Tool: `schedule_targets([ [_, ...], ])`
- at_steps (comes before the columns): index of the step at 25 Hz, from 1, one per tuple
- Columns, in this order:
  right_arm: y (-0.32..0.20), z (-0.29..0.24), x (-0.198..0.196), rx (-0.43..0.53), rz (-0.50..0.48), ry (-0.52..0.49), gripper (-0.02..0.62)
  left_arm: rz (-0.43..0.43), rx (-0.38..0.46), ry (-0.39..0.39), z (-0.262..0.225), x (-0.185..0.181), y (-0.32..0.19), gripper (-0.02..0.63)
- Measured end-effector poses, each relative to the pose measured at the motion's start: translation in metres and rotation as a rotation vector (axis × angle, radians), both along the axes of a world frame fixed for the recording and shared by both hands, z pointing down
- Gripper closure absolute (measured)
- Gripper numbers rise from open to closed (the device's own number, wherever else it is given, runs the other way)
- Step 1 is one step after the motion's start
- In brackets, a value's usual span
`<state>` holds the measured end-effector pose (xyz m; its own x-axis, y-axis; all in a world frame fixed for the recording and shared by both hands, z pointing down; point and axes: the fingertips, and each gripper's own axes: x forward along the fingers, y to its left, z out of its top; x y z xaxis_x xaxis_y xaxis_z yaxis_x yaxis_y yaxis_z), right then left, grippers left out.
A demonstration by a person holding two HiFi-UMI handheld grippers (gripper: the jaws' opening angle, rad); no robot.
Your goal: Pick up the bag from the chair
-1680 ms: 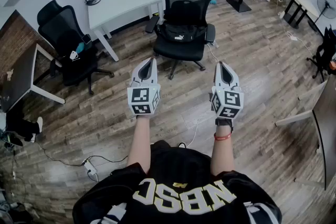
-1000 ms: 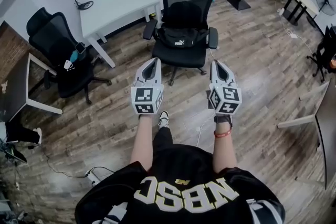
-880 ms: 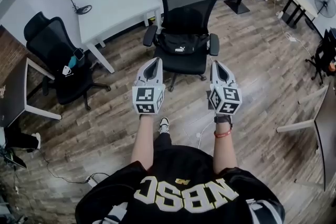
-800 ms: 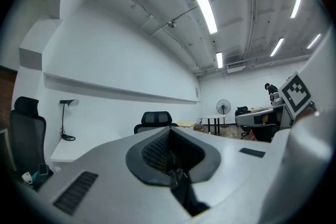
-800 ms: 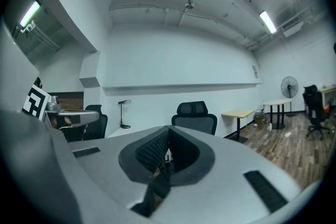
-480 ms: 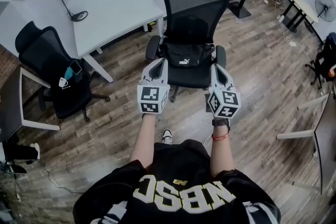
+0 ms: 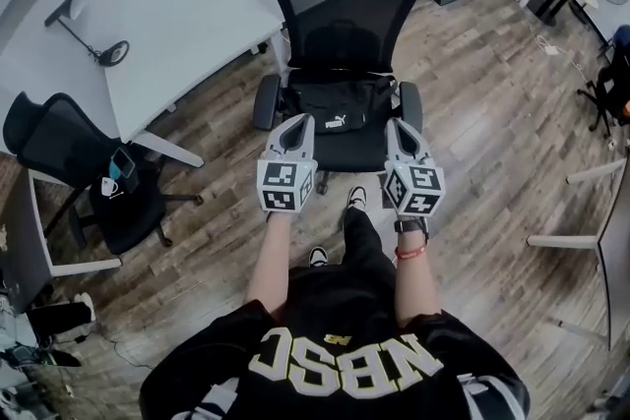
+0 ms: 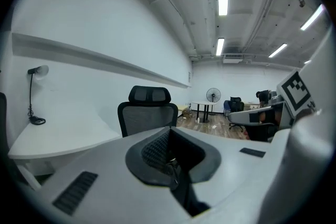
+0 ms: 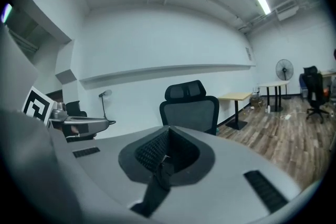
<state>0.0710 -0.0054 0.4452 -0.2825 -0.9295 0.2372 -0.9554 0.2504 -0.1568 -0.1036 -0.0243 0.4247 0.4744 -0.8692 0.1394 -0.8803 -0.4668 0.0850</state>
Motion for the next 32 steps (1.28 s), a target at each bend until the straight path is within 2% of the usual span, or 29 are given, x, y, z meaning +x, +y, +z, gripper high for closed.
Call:
schedule_targets([
  [3, -0.063, 0.017, 0.014, -0.036, -0.015, -0.018, 0.583, -0.027, -0.015, -0.025, 0.015, 0.013, -0.059, 0.591],
  [8, -0.157, 0.03, 0.028, -0.074, -0.076, -0.01, 0.577, -0.07, -0.052, -0.013, 0.024, 0.033, -0.147, 0.589],
  [12, -0.196, 0.052, 0.033, -0.121, -0.115, 0.007, 0.56, -0.11, -0.09, -0.014, 0.04, 0.041, -0.182, 0.588],
  [17, -0.229, 0.086, 0.036, -0.198, -0.138, 0.04, 0.534, -0.11, -0.167, -0.021, 0.069, 0.041, -0.215, 0.58],
  [21, -0.249, 0.11, 0.028, -0.258, -0.152, 0.039, 0.495, -0.129, -0.218, -0.022, 0.095, 0.029, -0.237, 0.529],
  [26, -0.269, 0.142, 0.01, -0.322, -0.164, 0.052, 0.43, -0.078, -0.304, -0.019, 0.136, 0.016, -0.262, 0.452],
  [30, -0.292, 0.169, 0.002, -0.379, -0.155, 0.087, 0.402, -0.025, -0.391, -0.002, 0.172, 0.008, -0.285, 0.385],
  [32, -0.305, 0.187, 0.001, -0.415, -0.151, 0.103, 0.391, -0.027, -0.435, -0.014, 0.193, 0.001, -0.299, 0.356],
])
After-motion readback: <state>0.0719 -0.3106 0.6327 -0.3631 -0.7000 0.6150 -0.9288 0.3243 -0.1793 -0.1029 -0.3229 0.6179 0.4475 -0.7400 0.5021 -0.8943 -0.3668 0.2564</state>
